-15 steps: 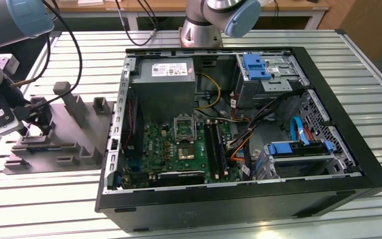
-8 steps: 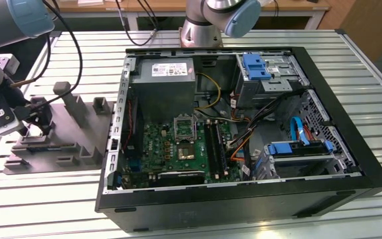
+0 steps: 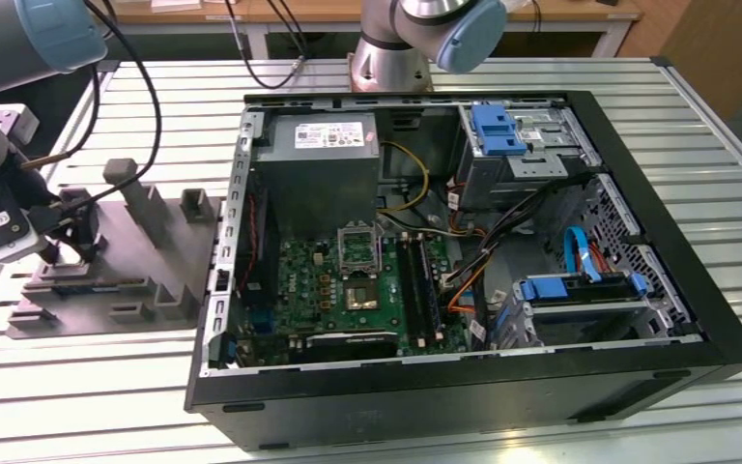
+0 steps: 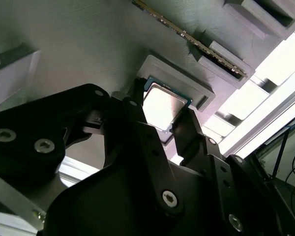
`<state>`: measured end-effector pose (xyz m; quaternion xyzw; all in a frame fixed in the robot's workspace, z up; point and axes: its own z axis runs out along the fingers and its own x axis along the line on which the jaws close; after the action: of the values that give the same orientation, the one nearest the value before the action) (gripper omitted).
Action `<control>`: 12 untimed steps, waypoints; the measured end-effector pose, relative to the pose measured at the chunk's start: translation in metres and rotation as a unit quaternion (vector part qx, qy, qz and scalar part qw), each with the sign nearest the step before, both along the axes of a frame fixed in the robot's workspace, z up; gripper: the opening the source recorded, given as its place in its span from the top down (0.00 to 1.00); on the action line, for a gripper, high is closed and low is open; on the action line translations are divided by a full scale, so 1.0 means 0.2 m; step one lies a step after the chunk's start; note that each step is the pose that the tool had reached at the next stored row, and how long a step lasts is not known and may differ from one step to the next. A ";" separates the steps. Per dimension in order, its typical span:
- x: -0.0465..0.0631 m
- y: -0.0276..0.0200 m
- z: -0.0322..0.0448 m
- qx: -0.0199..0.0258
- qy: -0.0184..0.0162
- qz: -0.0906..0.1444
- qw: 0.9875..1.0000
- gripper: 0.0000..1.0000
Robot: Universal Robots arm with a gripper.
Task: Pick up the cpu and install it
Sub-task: 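Pick up the cpu and move it towards the insertion slot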
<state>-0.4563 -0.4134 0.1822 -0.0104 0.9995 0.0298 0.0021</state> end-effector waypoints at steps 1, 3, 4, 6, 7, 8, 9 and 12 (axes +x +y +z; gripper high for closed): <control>0.00 0.000 0.000 0.000 0.000 0.000 1.000 0.49; 0.00 0.000 0.000 0.000 0.000 -0.001 1.000 0.49; 0.00 0.000 0.000 0.000 0.000 -0.002 1.000 0.49; 0.00 0.000 0.000 0.000 0.000 -0.003 1.000 0.49; 0.00 0.000 0.000 0.000 0.000 -0.003 1.000 0.49; 0.00 0.000 0.000 0.000 0.000 -0.003 1.000 0.49; 0.00 0.000 0.000 0.000 0.000 -0.003 1.000 0.49; 0.01 0.000 0.000 0.000 0.000 -0.004 1.000 0.49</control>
<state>-0.4552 -0.4134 0.1823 -0.0062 0.9995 0.0298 0.0023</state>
